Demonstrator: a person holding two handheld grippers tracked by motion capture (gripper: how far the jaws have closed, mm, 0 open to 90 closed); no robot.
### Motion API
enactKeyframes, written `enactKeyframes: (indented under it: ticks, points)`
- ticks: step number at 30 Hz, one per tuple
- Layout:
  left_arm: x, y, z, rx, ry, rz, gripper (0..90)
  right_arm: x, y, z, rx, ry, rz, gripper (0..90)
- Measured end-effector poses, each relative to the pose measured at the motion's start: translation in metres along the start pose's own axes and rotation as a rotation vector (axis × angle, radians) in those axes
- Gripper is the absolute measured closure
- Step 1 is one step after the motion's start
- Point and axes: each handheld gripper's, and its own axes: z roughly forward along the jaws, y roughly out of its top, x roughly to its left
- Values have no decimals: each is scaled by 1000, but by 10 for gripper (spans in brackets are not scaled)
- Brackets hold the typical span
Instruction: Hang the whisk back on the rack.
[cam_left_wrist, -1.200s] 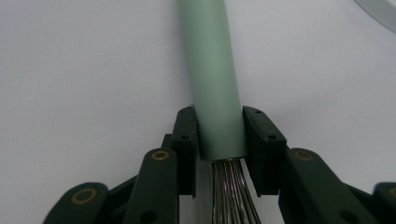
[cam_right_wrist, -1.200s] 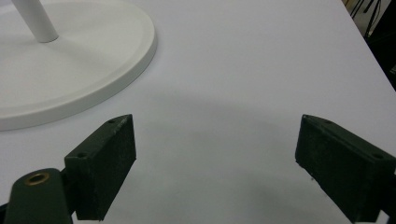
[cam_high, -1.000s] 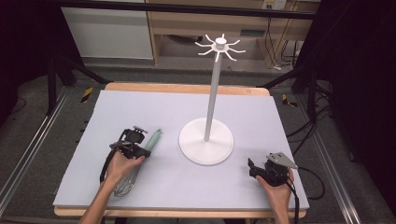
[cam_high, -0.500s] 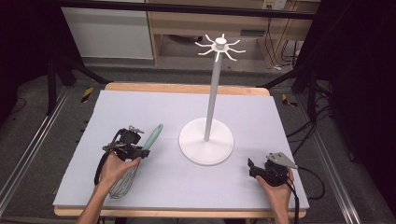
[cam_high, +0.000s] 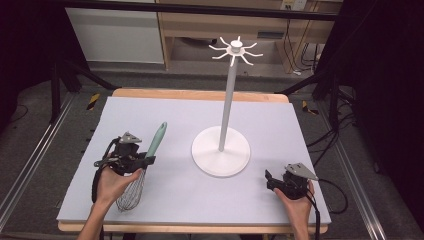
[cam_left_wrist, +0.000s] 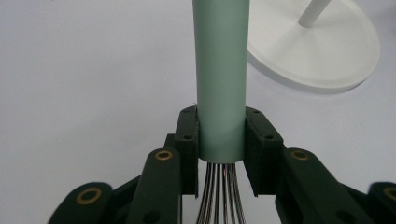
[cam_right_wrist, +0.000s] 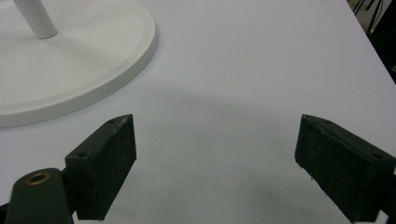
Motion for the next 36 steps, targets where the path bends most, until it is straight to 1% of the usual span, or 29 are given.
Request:
enactKeyframes:
  ticks: [1,2,3,4,5,6,7,8,9,10,11,12,18,19,20,21,23,24,25,26,27,28,29,32,33,34,35,36]
  points:
    - [-1,0,-4,-24,-1,-1,689,0,0,0,1,0,-1,130]
    - [-1,0,-4,-24,-1,-1,689,0,0,0,1,0,-1,130]
    - [-1,0,-7,-41,-6,-5,689,0,0,0,0,0,-1,130]
    - [-1,0,-7,-41,-6,-5,689,0,0,0,0,0,-1,130]
    - [-2,1,-12,-61,-6,0,689,0,0,0,1,0,0,130]
    - [-2,1,-12,-61,-6,0,689,0,0,0,1,0,0,130]
    - [-3,1,-16,-86,-5,-1,689,0,0,0,1,0,0,130]
    - [-3,1,-16,-86,-5,-1,689,0,0,0,1,0,0,130]
    - [-3,2,-20,-113,-6,-1,689,0,0,0,1,0,-1,130]
    - [-3,2,-20,-113,-6,-1,689,0,0,0,1,0,-1,130]
    - [-4,3,-24,-140,-9,0,689,0,0,0,1,0,-1,130]
    - [-4,3,-24,-140,-9,0,689,0,0,0,1,0,-1,130]
    - [-9,6,-35,-219,-10,8,689,0,0,0,0,0,-2,130]
    - [-10,7,-37,-242,-9,10,688,0,0,0,1,1,-2,130]
    - [-10,7,-37,-242,-9,10,688,0,0,0,1,1,-2,130]
    - [-11,9,-39,-261,-2,13,689,0,0,0,2,2,0,131]
    - [-12,10,-40,-269,0,14,688,0,0,0,2,4,2,130]
    - [-13,11,-41,-282,-1,13,688,0,0,0,2,3,1,130]
    - [-14,13,-43,-306,-5,11,688,0,0,0,2,3,1,130]
    - [-14,13,-43,-306,-5,11,688,0,0,0,2,3,1,130]
    - [-16,15,-45,-328,-5,16,688,0,0,0,2,4,1,130]
    - [-16,15,-45,-328,-5,16,689,0,0,0,2,4,1,130]
    - [-18,18,-47,-343,-5,23,688,0,0,0,1,3,-1,130]
    - [-20,21,-49,-357,-2,29,688,0,0,0,1,4,-1,130]
    - [-21,24,-51,-367,-9,33,688,0,0,0,0,4,-1,130]
    - [-21,24,-51,-367,-9,33,688,0,0,0,1,4,1,130]
    - [-23,27,-52,-379,-13,37,688,0,0,0,2,5,3,130]
    - [-23,27,-52,-379,-13,37,688,0,0,0,2,5,3,130]
